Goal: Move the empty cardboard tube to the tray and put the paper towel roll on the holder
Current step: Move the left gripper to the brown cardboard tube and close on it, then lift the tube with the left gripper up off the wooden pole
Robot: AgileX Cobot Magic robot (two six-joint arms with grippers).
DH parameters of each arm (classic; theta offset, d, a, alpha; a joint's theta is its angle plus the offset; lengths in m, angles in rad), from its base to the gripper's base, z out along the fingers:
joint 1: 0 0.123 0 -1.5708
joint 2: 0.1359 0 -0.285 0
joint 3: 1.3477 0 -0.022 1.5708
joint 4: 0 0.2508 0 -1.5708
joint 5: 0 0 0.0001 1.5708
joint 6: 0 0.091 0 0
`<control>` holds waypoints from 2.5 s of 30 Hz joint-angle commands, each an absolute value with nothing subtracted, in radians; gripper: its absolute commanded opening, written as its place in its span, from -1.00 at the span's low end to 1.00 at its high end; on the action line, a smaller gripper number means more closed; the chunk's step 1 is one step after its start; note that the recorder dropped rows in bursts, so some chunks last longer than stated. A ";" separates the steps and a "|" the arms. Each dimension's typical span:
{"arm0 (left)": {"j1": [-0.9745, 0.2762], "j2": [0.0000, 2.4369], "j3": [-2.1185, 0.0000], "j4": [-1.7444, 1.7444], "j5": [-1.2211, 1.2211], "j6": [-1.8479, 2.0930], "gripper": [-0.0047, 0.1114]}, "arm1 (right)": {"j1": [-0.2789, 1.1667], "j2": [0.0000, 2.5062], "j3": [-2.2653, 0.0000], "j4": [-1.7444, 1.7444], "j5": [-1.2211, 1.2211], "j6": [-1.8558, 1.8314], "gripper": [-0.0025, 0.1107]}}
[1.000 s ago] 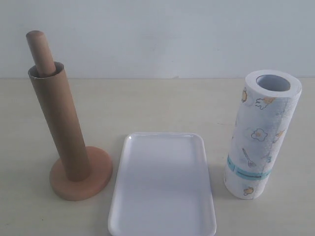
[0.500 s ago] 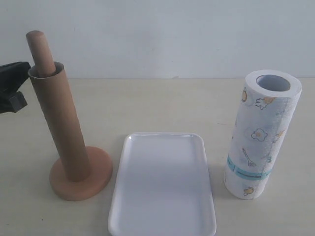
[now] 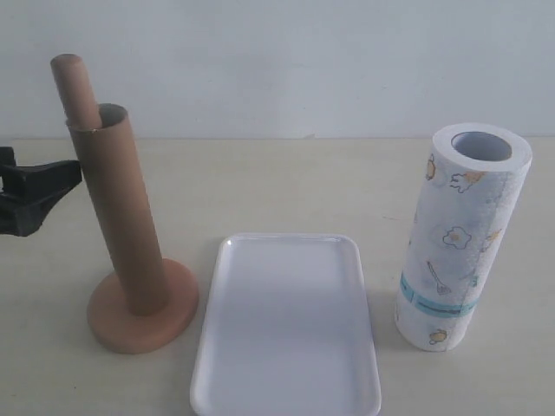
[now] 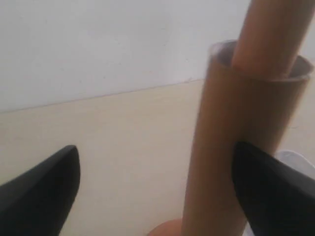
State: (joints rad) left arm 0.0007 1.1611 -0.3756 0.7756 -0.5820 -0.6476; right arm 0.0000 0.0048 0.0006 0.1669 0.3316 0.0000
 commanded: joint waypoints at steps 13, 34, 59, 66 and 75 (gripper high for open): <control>0.001 0.961 -0.302 1.129 -0.699 -0.899 0.45 | 0.000 0.000 0.000 0.169 0.325 0.000 -0.91; 0.001 1.489 -0.302 0.775 -1.033 -0.380 0.45 | 0.000 0.000 0.000 0.169 0.325 0.000 -0.91; 0.001 1.613 -0.304 0.695 -1.218 -0.209 -0.72 | 0.001 0.000 0.000 0.169 0.323 0.000 -0.91; 0.001 1.586 -0.304 0.690 -1.221 -0.240 -0.85 | 0.001 0.000 0.000 0.169 0.323 0.000 -0.91; 0.001 1.405 -0.312 0.676 -1.221 -0.342 -0.85 | 0.001 0.000 0.000 0.169 0.323 0.000 -0.91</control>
